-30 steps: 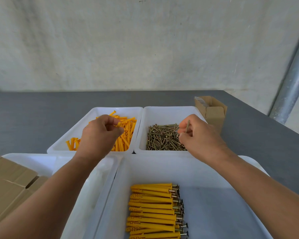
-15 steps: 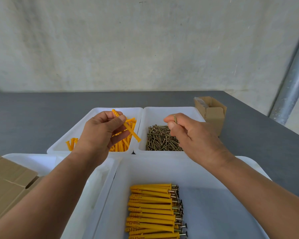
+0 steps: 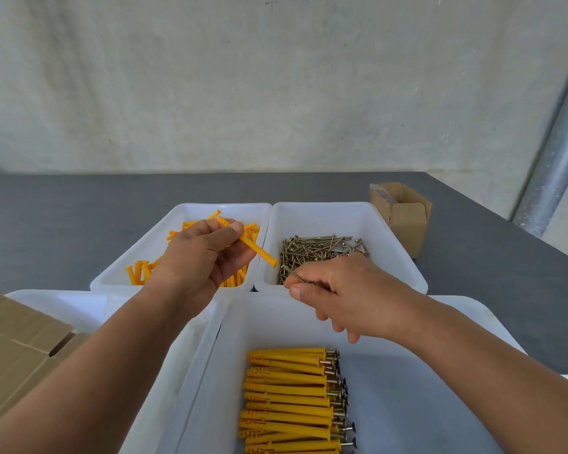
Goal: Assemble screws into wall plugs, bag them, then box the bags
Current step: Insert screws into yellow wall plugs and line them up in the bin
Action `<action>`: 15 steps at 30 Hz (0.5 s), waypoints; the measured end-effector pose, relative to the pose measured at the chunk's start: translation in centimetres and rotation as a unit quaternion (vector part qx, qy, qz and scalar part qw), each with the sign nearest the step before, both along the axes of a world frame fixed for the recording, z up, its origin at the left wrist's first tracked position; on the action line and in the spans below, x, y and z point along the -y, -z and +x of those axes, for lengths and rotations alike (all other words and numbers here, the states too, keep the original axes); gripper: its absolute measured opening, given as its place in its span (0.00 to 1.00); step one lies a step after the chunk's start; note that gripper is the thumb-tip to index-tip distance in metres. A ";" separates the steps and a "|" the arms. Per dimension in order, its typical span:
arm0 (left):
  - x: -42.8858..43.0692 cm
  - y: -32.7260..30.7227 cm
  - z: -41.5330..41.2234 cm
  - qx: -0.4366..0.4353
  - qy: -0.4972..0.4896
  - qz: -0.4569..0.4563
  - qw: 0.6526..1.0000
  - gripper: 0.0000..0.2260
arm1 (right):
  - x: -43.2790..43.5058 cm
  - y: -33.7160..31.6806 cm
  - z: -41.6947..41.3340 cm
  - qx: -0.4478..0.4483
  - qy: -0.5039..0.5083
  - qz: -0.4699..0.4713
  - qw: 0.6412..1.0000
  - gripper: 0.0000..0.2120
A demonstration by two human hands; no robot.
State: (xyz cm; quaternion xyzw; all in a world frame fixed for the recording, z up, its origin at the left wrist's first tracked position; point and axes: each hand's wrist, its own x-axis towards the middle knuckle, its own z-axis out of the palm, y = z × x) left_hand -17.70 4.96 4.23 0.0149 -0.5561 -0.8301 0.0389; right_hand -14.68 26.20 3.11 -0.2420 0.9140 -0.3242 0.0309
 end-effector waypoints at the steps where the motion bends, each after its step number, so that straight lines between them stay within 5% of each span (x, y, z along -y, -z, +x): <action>1: -0.1 0.0 0.0 0.001 0.001 -0.002 1.000 0.04 | 0.0 0.0 0.0 0.005 0.002 0.002 1.000 0.10; 15: -0.7 0.3 0.3 0.005 0.030 -0.035 0.999 0.02 | -0.1 0.1 0.0 0.023 0.019 0.046 0.998 0.10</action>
